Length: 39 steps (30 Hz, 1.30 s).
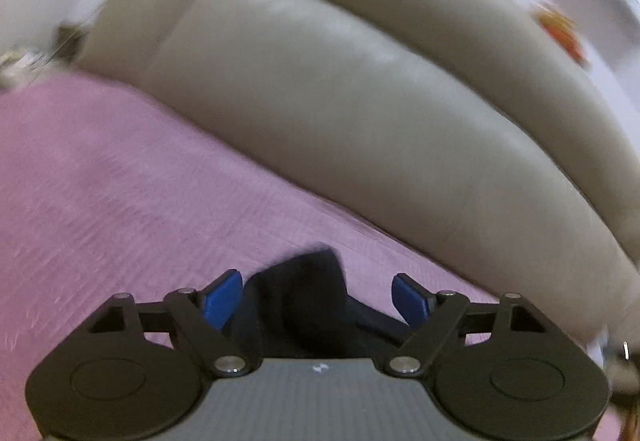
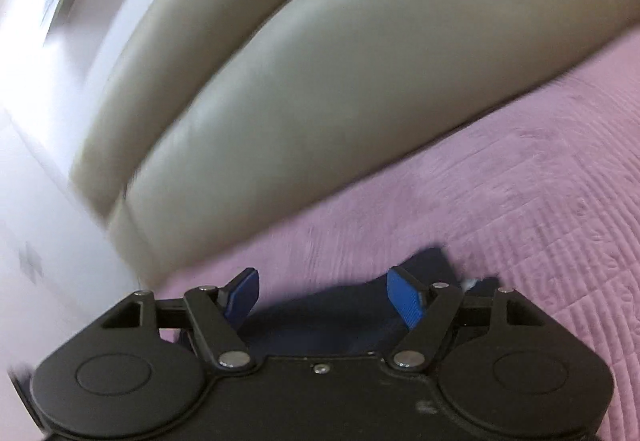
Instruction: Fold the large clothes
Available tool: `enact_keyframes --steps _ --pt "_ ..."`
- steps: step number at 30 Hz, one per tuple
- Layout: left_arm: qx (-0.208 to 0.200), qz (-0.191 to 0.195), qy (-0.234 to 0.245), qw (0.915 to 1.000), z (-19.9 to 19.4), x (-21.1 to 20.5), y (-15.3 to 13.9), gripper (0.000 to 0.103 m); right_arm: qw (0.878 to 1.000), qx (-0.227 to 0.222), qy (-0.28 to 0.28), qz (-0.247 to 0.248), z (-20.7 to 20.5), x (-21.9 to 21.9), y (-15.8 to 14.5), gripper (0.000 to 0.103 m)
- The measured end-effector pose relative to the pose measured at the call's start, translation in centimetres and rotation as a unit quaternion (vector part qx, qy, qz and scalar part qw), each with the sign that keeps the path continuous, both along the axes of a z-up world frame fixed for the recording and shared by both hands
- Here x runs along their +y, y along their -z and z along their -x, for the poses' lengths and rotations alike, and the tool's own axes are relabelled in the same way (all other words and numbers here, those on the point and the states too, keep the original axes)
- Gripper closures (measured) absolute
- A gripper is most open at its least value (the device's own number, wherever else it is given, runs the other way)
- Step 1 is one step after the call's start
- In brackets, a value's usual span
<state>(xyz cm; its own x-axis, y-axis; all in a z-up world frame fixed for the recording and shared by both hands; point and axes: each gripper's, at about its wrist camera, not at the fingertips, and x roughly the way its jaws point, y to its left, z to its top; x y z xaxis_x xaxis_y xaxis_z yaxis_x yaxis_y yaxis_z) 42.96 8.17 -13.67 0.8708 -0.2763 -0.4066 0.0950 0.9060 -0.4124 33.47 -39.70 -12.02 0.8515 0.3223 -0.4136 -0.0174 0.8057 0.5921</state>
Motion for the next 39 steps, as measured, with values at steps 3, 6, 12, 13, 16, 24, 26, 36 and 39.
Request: enact_keyframes --steps 3,6,12,13,16,24,26,36,39 --pt "-0.005 -0.069 0.106 0.9919 1.3 -3.5 0.9 0.021 0.995 0.019 -0.069 0.069 -0.6 4.5 1.2 0.017" --pt "-0.005 -0.154 0.184 0.9708 1.3 -8.2 2.6 0.02 0.984 0.053 -0.106 0.13 -2.7 8.5 3.5 0.018" --pt "0.024 -0.215 0.118 0.9691 -4.7 -11.8 6.3 0.009 0.985 0.111 -0.063 0.115 -9.3 7.0 7.8 0.015" --pt "0.043 -0.203 0.082 0.9748 -6.3 -10.9 7.1 0.001 0.989 0.108 -0.061 0.085 -9.9 5.8 8.2 0.017" --pt "0.107 -0.113 -0.002 0.9878 -9.5 -6.8 8.6 0.0 0.991 0.098 -0.05 0.069 -10.2 3.4 8.1 0.046" --pt "0.127 -0.225 -0.023 0.9658 -8.5 -3.4 8.1 0.0 0.989 0.142 -0.025 0.024 -6.8 -2.8 7.6 0.073" --pt "0.152 -0.164 -0.026 0.9743 -7.2 -0.5 7.8 0.0 0.988 0.144 -0.032 0.036 -5.2 -3.2 6.1 0.023" --pt "0.226 -0.018 0.08 0.9706 2.6 6.9 6.9 0.0 0.973 0.167 -0.097 0.128 5.1 -0.3 4.3 0.018" --pt "0.222 0.001 0.114 0.9684 6.2 6.9 6.7 0.006 0.965 0.2 -0.117 0.124 7.1 0.4 5.6 0.017"
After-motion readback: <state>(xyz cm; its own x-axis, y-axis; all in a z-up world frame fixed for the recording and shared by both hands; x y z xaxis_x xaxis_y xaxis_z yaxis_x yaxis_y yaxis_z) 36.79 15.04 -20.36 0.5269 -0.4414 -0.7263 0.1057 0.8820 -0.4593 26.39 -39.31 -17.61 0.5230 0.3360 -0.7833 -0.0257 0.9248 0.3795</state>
